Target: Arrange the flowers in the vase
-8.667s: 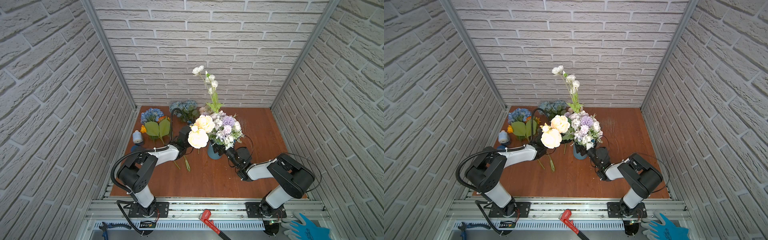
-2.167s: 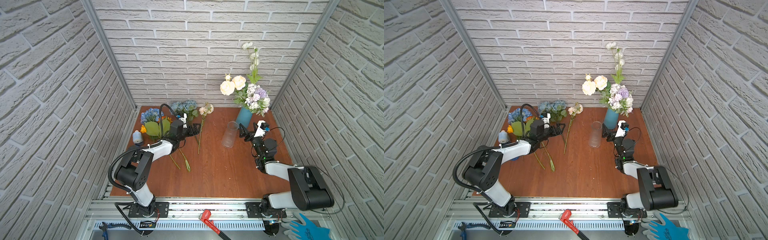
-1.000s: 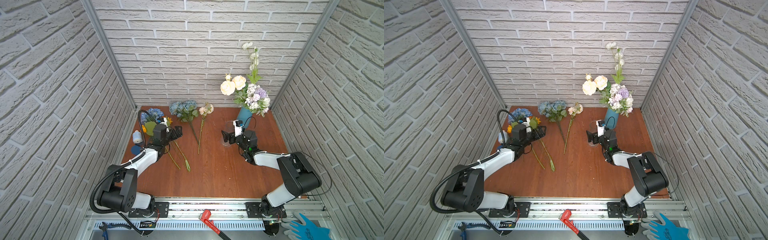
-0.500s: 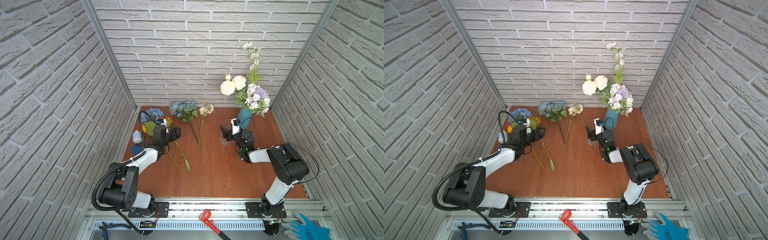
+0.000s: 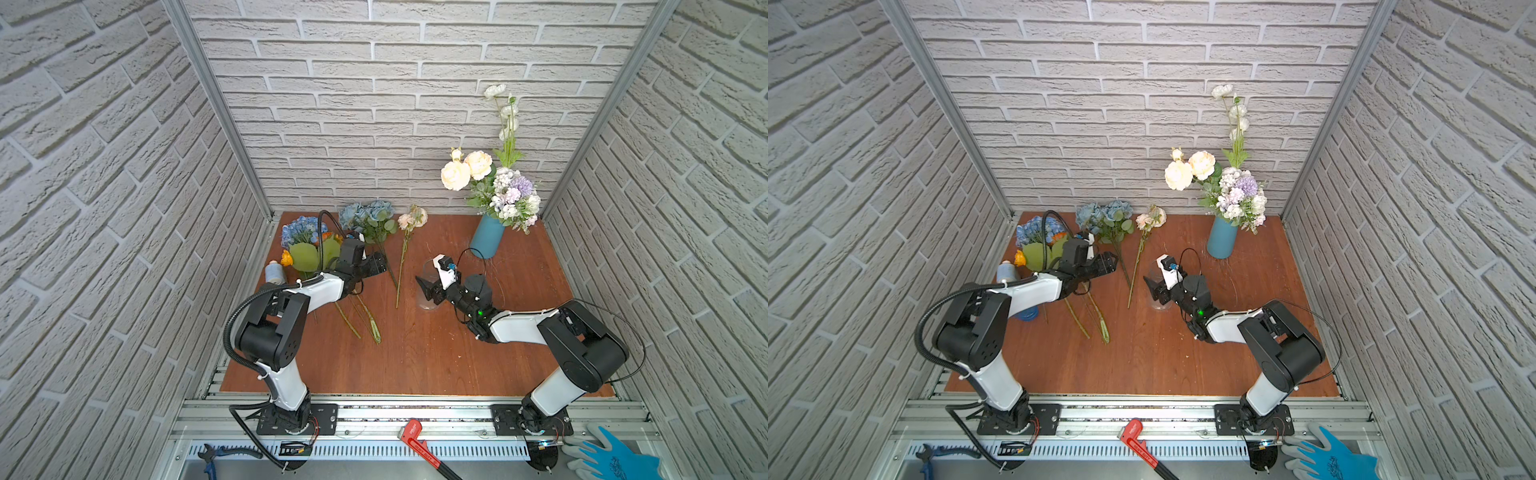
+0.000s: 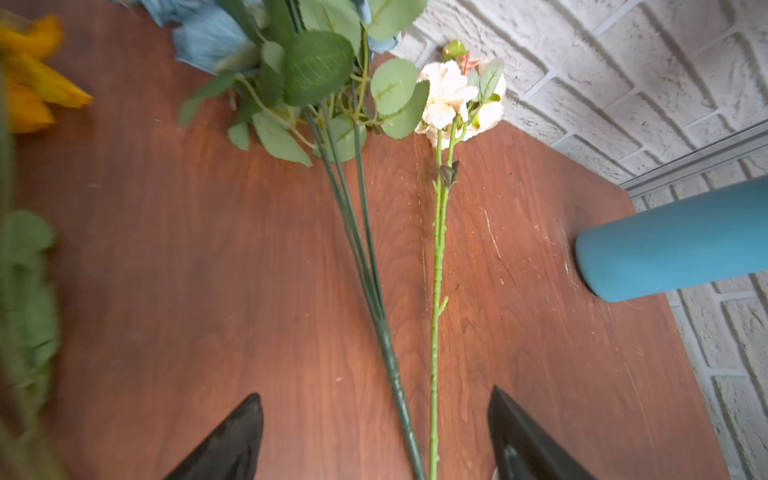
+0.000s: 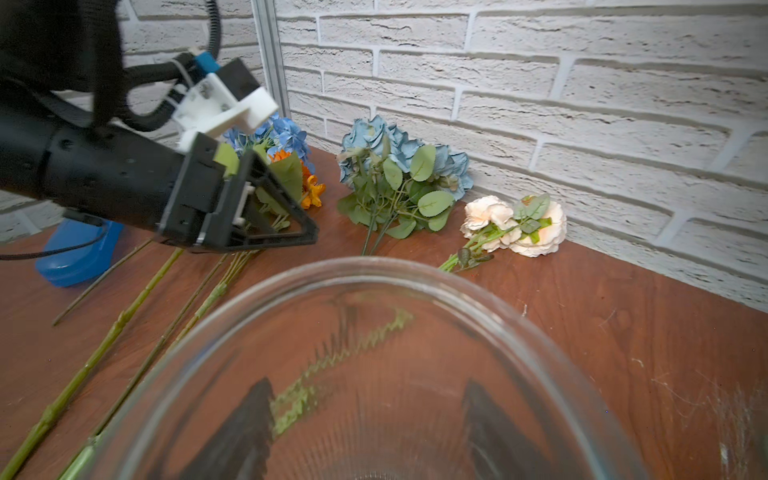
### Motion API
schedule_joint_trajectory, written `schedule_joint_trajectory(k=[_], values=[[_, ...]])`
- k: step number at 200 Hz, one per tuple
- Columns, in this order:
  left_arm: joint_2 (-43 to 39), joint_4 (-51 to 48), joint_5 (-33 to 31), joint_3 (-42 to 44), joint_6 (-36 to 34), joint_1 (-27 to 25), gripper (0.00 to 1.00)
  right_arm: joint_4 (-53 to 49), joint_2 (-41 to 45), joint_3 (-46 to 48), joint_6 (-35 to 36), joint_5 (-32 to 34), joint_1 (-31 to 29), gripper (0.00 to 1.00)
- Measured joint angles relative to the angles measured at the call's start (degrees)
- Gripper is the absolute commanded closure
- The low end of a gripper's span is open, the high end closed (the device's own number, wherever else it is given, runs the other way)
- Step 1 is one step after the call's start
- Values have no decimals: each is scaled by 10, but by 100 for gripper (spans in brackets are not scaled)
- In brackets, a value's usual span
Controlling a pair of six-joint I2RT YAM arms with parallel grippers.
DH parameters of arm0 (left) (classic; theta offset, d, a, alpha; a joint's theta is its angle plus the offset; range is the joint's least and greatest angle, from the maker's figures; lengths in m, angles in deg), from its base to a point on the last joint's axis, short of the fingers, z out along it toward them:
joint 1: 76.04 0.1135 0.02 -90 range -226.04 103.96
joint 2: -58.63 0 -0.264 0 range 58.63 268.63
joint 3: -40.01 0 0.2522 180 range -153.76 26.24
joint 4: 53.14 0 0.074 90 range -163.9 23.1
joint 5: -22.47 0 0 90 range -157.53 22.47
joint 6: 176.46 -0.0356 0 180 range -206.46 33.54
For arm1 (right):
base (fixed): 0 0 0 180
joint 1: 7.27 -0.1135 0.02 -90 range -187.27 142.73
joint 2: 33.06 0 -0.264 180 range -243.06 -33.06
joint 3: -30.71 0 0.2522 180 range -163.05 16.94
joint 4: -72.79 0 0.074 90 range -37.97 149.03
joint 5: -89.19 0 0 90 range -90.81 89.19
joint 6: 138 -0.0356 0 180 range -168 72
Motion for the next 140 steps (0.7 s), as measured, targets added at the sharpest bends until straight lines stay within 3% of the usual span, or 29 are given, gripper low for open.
schedule_joint_trajectory(k=[29, 47, 59, 101, 126, 140], values=[[48, -23, -8, -46, 16, -12, 25, -10, 2, -3, 7, 6, -10, 27], [66, -40, -16, -56, 24, -20, 26, -25, 10, -3, 10, 8, -10, 7], [73, -56, -24, -59, 28, -25, 28, -41, 15, -3, 11, 10, -10, 1], [97, -83, -38, -77, 43, -40, 32, -83, 54, -3, 5, 9, -10, 0], [115, -85, -45, -94, 54, -47, 41, -113, 108, 3, -5, 8, -10, 0], [126, -88, -48, -107, 59, -50, 51, -146, 145, 3, -11, 9, -10, 0]])
